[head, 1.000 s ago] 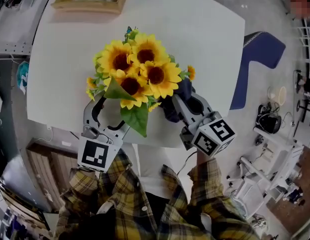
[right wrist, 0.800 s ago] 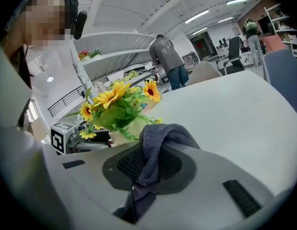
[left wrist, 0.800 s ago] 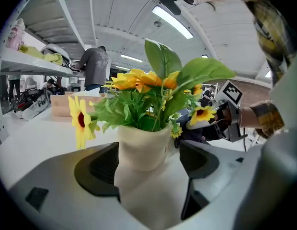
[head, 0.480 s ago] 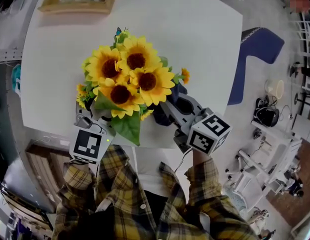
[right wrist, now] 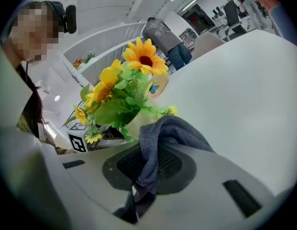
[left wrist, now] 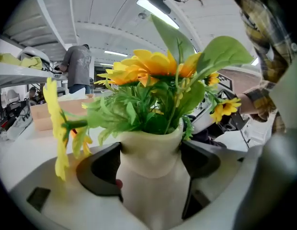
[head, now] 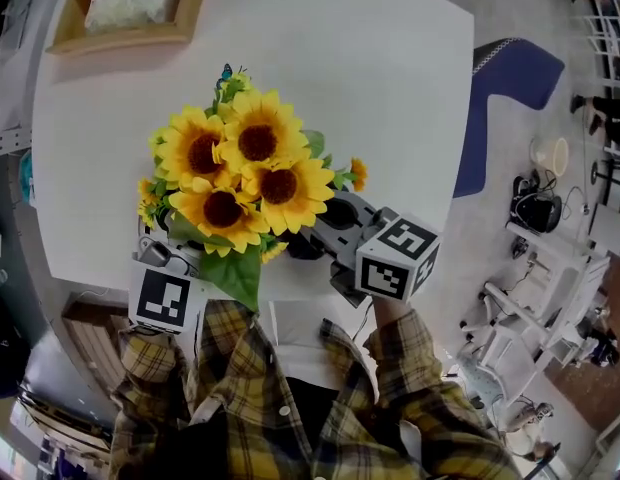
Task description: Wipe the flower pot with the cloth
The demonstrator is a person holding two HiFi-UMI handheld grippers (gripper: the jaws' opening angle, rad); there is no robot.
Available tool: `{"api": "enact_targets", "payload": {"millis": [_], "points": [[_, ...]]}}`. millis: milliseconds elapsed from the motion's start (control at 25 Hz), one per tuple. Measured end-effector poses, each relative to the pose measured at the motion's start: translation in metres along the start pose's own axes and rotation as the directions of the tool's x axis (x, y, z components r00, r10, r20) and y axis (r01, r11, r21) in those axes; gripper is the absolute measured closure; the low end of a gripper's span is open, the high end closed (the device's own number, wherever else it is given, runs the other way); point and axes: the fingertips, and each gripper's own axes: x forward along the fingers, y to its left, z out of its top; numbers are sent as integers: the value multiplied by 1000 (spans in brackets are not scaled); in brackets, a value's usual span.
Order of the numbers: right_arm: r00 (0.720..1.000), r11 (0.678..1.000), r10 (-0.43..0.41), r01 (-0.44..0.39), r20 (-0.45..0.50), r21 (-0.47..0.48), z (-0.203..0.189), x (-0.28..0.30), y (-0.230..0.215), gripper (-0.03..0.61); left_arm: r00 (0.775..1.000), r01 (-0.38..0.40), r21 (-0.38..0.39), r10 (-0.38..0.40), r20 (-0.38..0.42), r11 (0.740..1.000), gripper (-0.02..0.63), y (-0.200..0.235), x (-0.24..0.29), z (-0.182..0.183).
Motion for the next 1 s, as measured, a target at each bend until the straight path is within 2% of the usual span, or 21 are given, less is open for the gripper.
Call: {"api": "enact_targets", "payload": {"millis": [160, 280, 520, 760, 1000], "points": [[1000, 999, 9, -11, 24, 49, 4, -1, -3, 544, 999, 31, 58, -29, -27, 998, 215, 1, -2, -2], [999, 999, -8, 6, 35, 52, 10, -4, -8, 544, 999, 39, 100, -35, -39, 994, 232, 0, -3, -4], [1000, 1000, -6, 6, 7, 21, 27, -10, -22, 543, 999, 42, 113, -38, -38, 993, 235, 0, -4, -5], [991, 996, 73, -77, -108, -40, 44, 7, -28, 543, 998, 59, 120, -54, -44, 991, 235, 0, -4, -6], [953, 971, 174, -208, -249, -116, 76, 22, -38, 544, 995, 93, 139, -85, -59, 986, 235, 5, 6, 2]]}}
